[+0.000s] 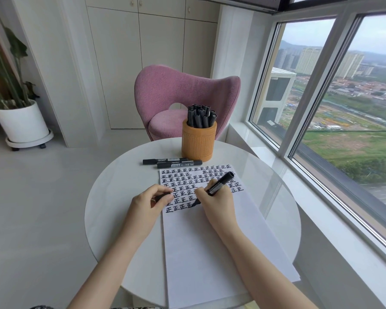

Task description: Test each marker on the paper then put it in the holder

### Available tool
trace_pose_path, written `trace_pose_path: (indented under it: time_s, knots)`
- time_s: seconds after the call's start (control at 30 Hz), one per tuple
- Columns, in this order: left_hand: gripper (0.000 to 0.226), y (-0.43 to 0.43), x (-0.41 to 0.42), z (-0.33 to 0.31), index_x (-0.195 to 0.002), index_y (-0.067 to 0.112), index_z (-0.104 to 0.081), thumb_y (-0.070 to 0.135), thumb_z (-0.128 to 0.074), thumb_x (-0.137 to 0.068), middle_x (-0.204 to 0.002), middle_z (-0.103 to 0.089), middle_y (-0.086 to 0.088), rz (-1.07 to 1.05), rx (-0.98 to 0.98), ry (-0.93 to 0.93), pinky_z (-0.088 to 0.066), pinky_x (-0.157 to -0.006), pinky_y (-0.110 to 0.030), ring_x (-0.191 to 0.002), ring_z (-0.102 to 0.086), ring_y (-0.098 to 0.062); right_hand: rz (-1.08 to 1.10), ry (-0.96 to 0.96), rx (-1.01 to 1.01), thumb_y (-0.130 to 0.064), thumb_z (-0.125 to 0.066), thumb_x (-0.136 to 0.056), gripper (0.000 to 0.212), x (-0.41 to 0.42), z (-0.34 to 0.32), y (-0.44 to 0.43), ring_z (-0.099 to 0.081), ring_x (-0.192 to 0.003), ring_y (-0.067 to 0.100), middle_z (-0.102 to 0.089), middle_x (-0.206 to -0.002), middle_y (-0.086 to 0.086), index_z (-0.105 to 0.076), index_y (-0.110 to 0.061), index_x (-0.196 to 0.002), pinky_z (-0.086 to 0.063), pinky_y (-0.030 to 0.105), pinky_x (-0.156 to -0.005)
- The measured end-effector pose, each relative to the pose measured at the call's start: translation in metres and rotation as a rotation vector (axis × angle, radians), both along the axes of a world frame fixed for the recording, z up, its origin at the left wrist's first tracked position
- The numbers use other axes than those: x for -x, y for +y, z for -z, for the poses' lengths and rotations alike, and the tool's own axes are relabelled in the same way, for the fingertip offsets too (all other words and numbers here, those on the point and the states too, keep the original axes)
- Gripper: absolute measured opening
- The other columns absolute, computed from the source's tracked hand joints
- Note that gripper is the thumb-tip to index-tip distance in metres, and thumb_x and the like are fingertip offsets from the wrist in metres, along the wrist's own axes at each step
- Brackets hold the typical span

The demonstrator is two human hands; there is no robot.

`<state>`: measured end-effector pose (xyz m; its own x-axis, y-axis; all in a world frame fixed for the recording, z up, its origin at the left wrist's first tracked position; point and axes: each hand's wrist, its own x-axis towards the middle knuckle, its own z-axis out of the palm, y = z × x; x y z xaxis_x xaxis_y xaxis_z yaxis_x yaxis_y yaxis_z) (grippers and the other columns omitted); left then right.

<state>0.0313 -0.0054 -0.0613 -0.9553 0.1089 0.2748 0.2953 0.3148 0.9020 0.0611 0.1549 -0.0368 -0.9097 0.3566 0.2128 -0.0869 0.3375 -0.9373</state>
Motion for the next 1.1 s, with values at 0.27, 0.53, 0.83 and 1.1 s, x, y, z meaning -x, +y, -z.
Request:
trace_pose_path:
  time_s: [0.27, 0.53, 0.83, 1.1]
  knots:
    - [0.008, 0.001, -0.002, -0.003, -0.092, 0.012, -0.069, 0.010, -0.067, -0.084, -0.086, -0.071, 0.007, 0.005, -0.017, -0.004, -0.042, -0.070, -0.002, -0.079, -0.064, 0.003, 0.019, 0.012, 0.023, -0.001, -0.054, -0.079, 0.035, 0.000, 0.000, 0.000, -0.019, -0.051, 0.008, -0.023, -0.053, -0.007, -0.027, -0.016, -0.062, -0.020, 0.020, -0.044]
    - [0.013, -0.003, 0.001, -0.006, -0.093, 0.020, -0.070, 0.012, -0.067, -0.084, -0.090, -0.071, 0.015, 0.030, -0.098, -0.022, -0.048, -0.076, -0.013, -0.080, -0.067, -0.006, -0.028, 0.028, 0.230, -0.019, -0.073, -0.083, 0.035, 0.001, -0.005, 0.009, -0.033, -0.050, 0.012, -0.040, -0.052, 0.001, -0.048, -0.010, -0.060, -0.029, 0.019, -0.049]
    - [0.018, -0.004, -0.002, -0.019, -0.084, 0.015, -0.063, 0.003, -0.073, -0.075, -0.081, -0.071, 0.004, 0.029, -0.269, -0.067, -0.046, -0.068, -0.006, -0.070, -0.063, 0.002, -0.132, -0.031, 0.508, -0.022, -0.061, -0.092, 0.046, -0.003, -0.022, 0.011, -0.033, -0.048, 0.018, -0.043, -0.043, 0.000, -0.053, -0.014, -0.047, -0.027, 0.023, -0.050]
    - [0.018, 0.007, -0.009, -0.029, -0.083, 0.015, -0.063, 0.004, -0.074, -0.074, -0.079, -0.072, 0.006, 0.064, -0.292, -0.083, -0.049, -0.069, -0.009, -0.072, -0.065, 0.000, -0.132, -0.006, 0.455, -0.023, -0.062, -0.091, 0.058, -0.006, -0.024, 0.000, -0.032, -0.046, 0.018, -0.040, -0.042, 0.002, -0.041, -0.019, -0.037, -0.031, 0.030, -0.055]
